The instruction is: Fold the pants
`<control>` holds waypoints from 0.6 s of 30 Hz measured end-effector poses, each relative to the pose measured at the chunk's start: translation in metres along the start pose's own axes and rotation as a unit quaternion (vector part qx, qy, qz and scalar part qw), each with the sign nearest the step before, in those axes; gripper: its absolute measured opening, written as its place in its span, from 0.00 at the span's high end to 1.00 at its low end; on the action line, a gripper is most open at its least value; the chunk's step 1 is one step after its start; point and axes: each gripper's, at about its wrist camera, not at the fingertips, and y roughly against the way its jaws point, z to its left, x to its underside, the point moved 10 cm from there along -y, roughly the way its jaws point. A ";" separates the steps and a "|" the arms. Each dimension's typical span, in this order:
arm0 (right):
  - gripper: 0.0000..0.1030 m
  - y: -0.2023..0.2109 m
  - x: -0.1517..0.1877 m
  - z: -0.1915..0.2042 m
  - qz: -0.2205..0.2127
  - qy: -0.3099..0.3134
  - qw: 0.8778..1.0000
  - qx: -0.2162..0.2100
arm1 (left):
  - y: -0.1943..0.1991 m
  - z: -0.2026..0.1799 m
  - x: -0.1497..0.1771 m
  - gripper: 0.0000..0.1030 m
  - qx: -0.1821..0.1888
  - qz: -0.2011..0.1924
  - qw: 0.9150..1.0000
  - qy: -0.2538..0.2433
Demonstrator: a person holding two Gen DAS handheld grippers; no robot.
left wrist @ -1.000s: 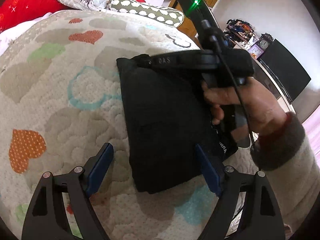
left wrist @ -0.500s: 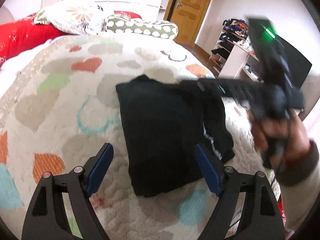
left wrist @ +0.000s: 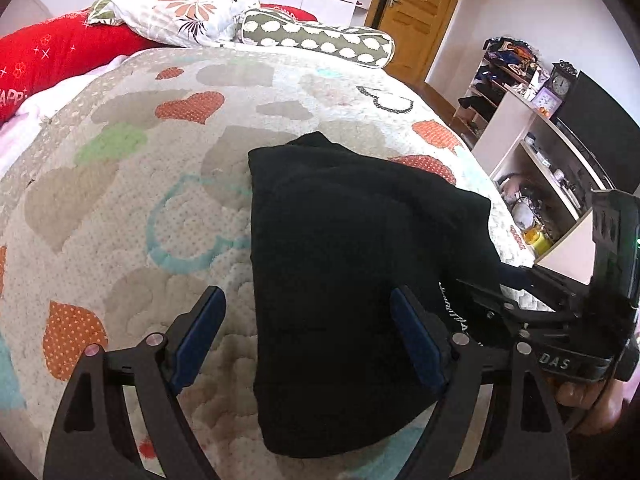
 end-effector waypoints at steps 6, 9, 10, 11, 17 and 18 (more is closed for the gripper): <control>0.21 0.021 -0.006 -0.004 -0.011 -0.016 1.000 0.001 | 0.007 -0.003 -0.008 0.18 -0.013 -0.006 1.000 -0.005; 0.21 0.031 -0.012 -0.006 -0.028 -0.041 0.999 -0.020 | 0.009 -0.005 -0.012 0.18 -0.016 -0.010 1.000 -0.010; 0.21 0.033 -0.012 -0.006 -0.031 -0.043 0.998 -0.024 | 0.009 -0.006 -0.013 0.18 -0.017 -0.011 1.000 -0.013; 0.21 0.034 -0.013 -0.006 -0.032 -0.042 0.998 -0.023 | 0.010 -0.008 -0.014 0.18 -0.018 -0.012 1.000 -0.016; 0.21 0.029 -0.013 0.001 -0.031 -0.029 0.999 -0.010 | 0.008 -0.007 -0.021 0.18 -0.023 -0.012 1.000 -0.016; 0.21 0.028 -0.014 0.002 -0.032 -0.027 0.999 -0.009 | 0.009 -0.007 -0.022 0.18 -0.024 -0.014 0.999 -0.016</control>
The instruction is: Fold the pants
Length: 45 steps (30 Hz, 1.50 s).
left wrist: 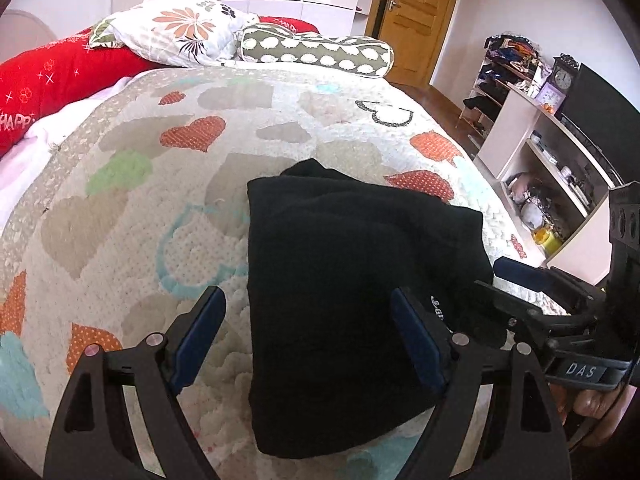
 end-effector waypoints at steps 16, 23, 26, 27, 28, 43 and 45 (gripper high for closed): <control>0.20 -0.025 0.012 -0.019 0.031 -0.051 0.998 -0.011 | -0.017 0.012 0.001 0.18 0.042 0.028 0.998 0.038; 0.19 -0.030 0.010 -0.015 0.030 -0.051 0.998 -0.029 | -0.028 0.015 0.006 0.15 0.057 0.043 0.996 0.060; 0.19 -0.031 0.007 -0.013 0.026 -0.049 0.998 -0.035 | -0.031 0.014 0.006 0.14 0.058 0.044 0.996 0.058; 0.19 -0.033 0.006 -0.012 0.027 -0.047 0.998 -0.037 | -0.031 0.014 0.006 0.14 0.058 0.044 0.996 0.057; 0.19 -0.035 0.006 -0.011 0.028 -0.045 0.998 -0.037 | -0.032 0.014 0.006 0.13 0.058 0.044 0.996 0.057; 0.15 -0.046 0.002 -0.008 0.014 -0.040 0.996 -0.074 | -0.044 0.015 0.006 0.06 0.073 0.058 0.994 0.059; 0.15 -0.047 0.001 -0.007 0.013 -0.042 0.996 -0.079 | -0.044 0.015 0.007 0.06 0.074 0.059 0.994 0.059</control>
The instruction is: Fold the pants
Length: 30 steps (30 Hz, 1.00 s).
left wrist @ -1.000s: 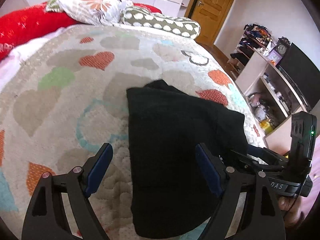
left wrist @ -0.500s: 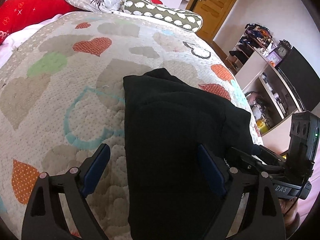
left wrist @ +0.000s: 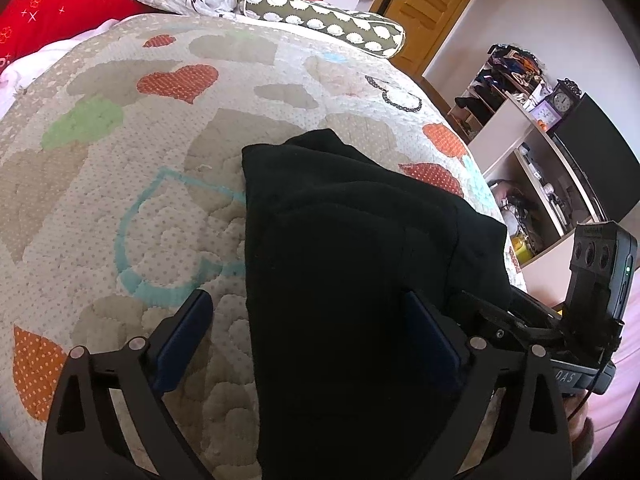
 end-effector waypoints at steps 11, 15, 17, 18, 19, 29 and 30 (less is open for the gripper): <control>0.49 -0.004 -0.003 0.010 -0.004 -0.002 1.000 -0.030 | 0.003 -0.008 0.004 0.37 0.052 -0.006 0.999 0.007; 0.63 0.009 -0.010 0.017 -0.019 -0.006 0.999 -0.044 | 0.014 -0.012 0.000 0.50 0.047 -0.017 0.999 -0.010; 0.65 0.016 -0.015 0.026 -0.022 0.004 0.998 -0.051 | 0.021 -0.012 -0.004 0.61 0.050 -0.022 0.998 -0.009; 0.66 0.019 -0.018 0.031 -0.024 0.009 0.998 -0.053 | 0.027 -0.012 -0.008 0.62 0.049 -0.027 0.998 -0.011; 0.66 0.022 -0.022 0.036 -0.028 0.016 0.998 -0.055 | 0.031 -0.011 -0.013 0.63 0.047 -0.034 0.998 -0.012; 0.67 0.005 -0.079 0.091 -0.050 0.057 0.994 -0.082 | 0.069 0.030 -0.070 0.63 0.010 -0.092 0.996 -0.009; 0.67 -0.001 -0.085 0.096 -0.049 0.059 0.994 -0.084 | 0.070 0.037 -0.076 0.63 0.004 -0.094 0.996 -0.007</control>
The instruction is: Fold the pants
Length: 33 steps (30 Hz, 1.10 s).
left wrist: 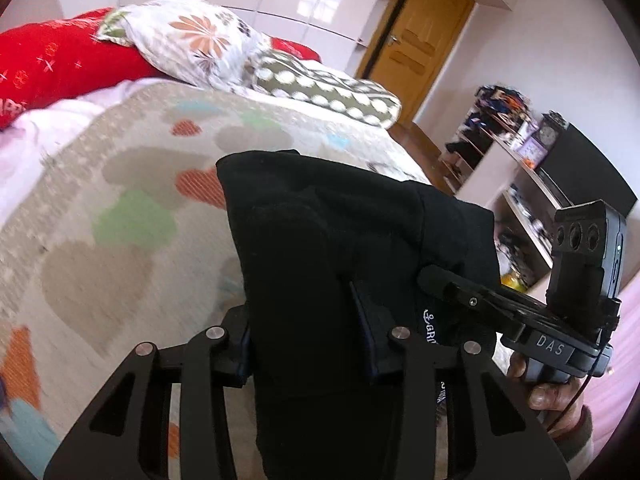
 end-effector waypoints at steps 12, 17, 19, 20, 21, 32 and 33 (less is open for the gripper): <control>0.47 -0.118 0.003 -0.030 0.083 -0.014 0.993 0.087 | -0.063 0.093 0.009 0.32 -0.061 0.062 0.993 0.081; 0.41 -0.084 -0.005 -0.040 0.045 -0.036 0.994 0.093 | -0.041 0.102 0.011 0.27 -0.091 0.049 0.991 0.082; 0.41 -0.063 -0.019 -0.041 0.010 -0.041 0.995 0.094 | -0.029 0.099 0.005 0.27 -0.112 0.033 0.991 0.067; 0.41 -0.058 -0.025 -0.037 0.000 -0.039 0.996 0.085 | -0.023 0.096 0.002 0.27 -0.118 0.022 0.991 0.059; 0.41 -0.055 -0.032 -0.029 -0.007 -0.031 0.997 0.070 | -0.018 0.090 0.001 0.27 -0.120 0.014 0.991 0.052; 0.68 -0.130 -0.026 -0.020 0.078 0.038 0.991 0.103 | -0.048 0.079 0.022 0.23 -0.137 0.034 0.989 0.032; 0.68 -0.133 -0.025 -0.024 0.075 0.040 0.991 0.108 | -0.048 0.079 0.022 0.22 -0.137 0.033 0.989 0.034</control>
